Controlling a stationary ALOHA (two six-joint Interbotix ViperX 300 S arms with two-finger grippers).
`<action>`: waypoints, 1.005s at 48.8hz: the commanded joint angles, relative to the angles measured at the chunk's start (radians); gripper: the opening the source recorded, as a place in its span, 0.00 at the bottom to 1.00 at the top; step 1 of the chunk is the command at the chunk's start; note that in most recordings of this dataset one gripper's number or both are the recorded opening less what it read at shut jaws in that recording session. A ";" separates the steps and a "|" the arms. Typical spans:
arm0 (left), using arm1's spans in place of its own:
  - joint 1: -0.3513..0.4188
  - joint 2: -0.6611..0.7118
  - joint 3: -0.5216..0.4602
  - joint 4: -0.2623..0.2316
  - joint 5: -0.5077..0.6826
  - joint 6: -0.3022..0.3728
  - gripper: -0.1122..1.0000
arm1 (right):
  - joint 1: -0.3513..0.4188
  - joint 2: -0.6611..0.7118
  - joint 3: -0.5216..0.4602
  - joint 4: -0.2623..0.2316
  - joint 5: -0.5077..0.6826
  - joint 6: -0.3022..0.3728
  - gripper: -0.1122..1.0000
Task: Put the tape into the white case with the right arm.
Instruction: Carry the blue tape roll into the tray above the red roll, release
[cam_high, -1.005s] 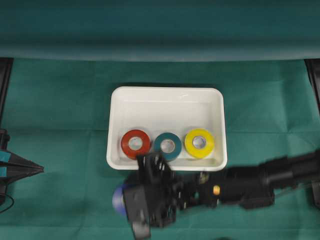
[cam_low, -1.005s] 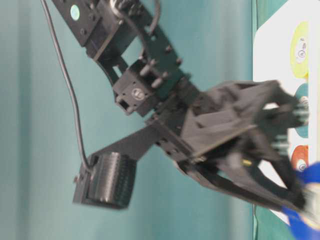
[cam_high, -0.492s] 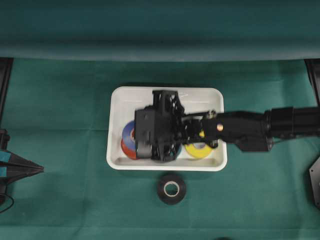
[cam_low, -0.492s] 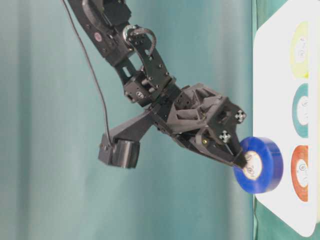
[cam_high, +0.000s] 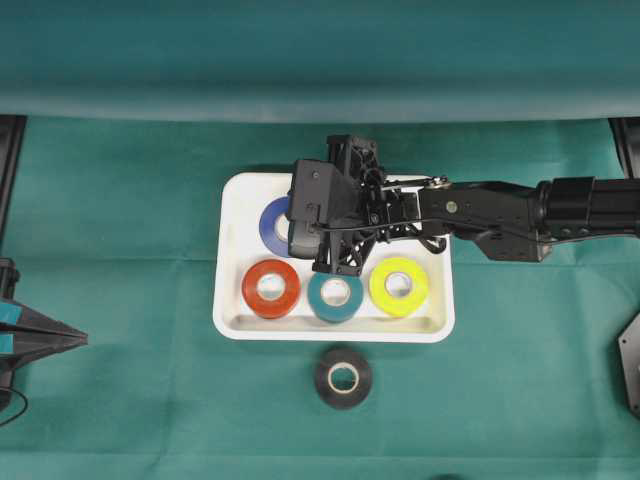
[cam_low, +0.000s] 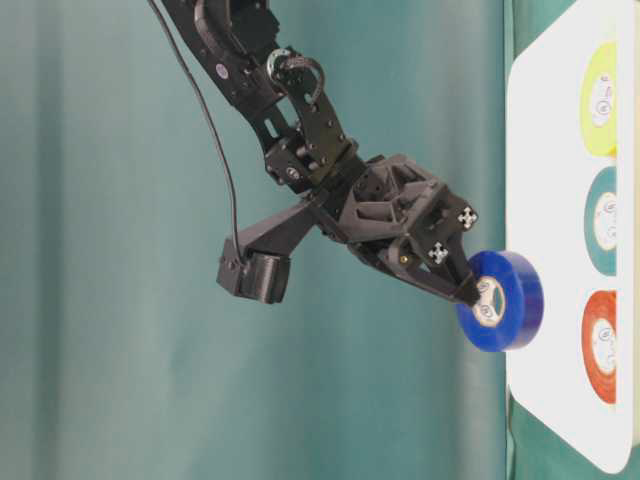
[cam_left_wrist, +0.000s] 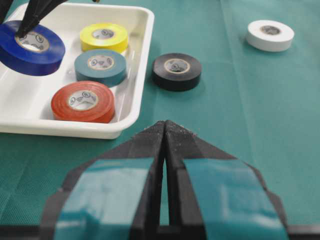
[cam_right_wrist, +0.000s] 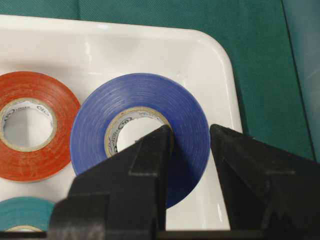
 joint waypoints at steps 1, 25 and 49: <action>0.003 0.009 -0.011 0.000 -0.011 0.000 0.10 | -0.003 -0.025 -0.012 -0.005 -0.020 -0.002 0.11; 0.003 0.009 -0.011 0.000 -0.009 0.000 0.10 | -0.021 -0.002 -0.012 -0.005 -0.109 0.005 0.11; 0.003 0.008 -0.011 0.000 -0.011 0.000 0.10 | -0.021 -0.003 0.002 -0.005 -0.104 0.014 0.67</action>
